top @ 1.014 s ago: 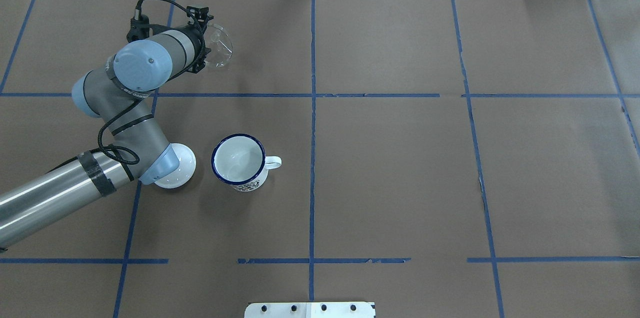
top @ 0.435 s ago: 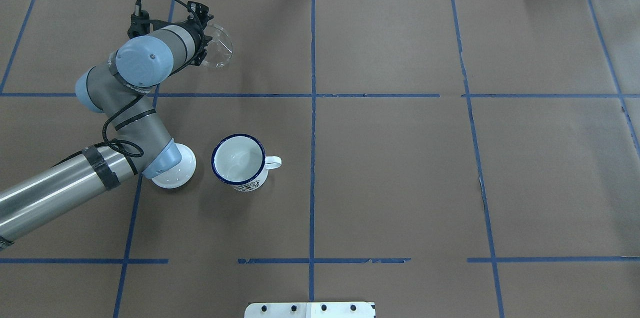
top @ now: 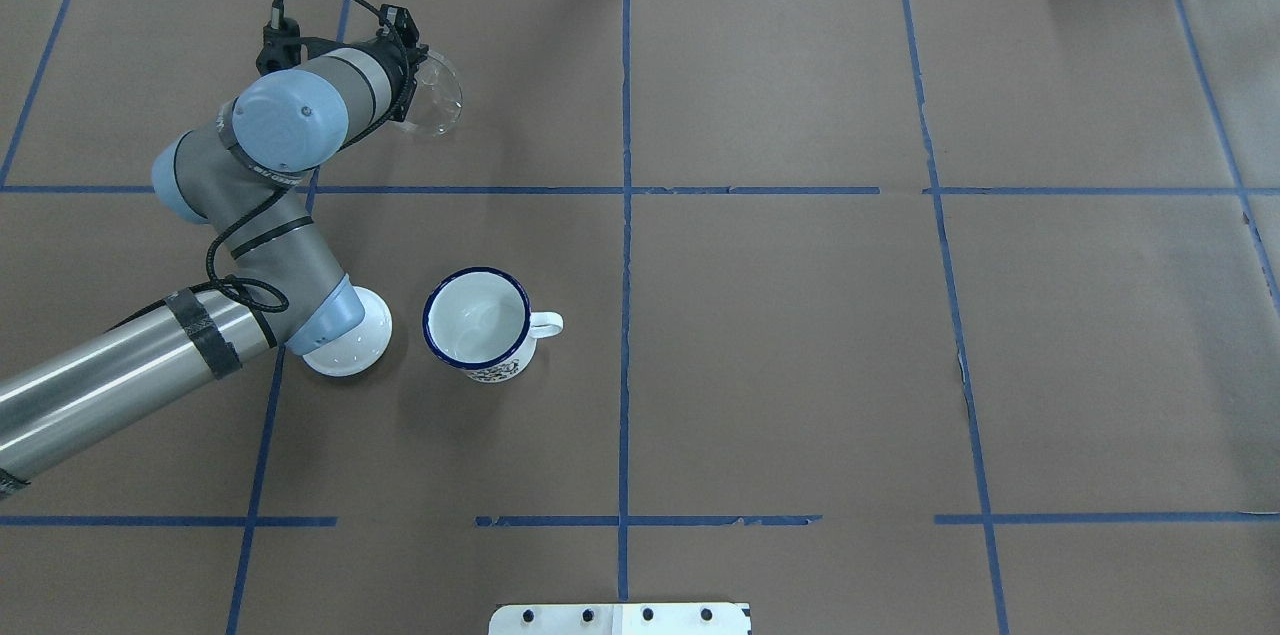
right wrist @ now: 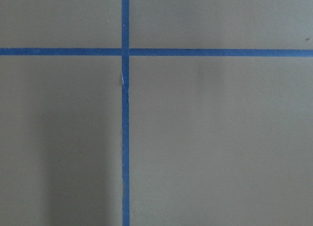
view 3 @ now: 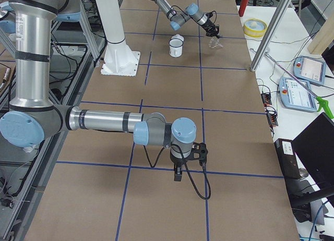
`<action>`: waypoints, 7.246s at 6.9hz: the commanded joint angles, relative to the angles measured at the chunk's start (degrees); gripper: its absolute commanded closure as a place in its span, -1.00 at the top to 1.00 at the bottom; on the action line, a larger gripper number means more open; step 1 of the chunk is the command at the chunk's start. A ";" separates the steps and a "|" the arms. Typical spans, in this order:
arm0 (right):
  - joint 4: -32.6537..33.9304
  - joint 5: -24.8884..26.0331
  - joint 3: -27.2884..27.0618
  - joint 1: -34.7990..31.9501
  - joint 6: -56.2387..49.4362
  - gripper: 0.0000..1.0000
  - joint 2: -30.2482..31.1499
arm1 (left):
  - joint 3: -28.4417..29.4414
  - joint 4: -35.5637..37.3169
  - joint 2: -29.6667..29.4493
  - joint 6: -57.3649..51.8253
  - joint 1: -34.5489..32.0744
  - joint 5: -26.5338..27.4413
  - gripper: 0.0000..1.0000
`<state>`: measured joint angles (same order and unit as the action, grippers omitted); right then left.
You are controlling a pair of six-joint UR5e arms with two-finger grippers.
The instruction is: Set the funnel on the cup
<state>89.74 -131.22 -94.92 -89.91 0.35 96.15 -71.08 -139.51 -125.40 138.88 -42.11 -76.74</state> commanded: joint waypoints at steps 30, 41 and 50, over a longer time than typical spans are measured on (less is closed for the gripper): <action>0.00 0.00 0.00 0.00 0.00 1.00 0.00 | -25.62 64.47 -9.24 -62.42 9.50 -38.83 -1.00; 0.00 0.00 0.00 0.00 0.00 1.00 0.00 | -47.91 63.57 10.30 -98.93 -18.02 -48.82 1.00; 0.00 0.00 0.00 0.00 0.00 1.00 0.00 | -24.90 59.44 39.80 -160.68 -50.00 -65.03 1.00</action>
<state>89.74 -131.22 -94.92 -89.91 0.35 96.15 -96.58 -79.84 -85.55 -21.96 -92.01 -141.04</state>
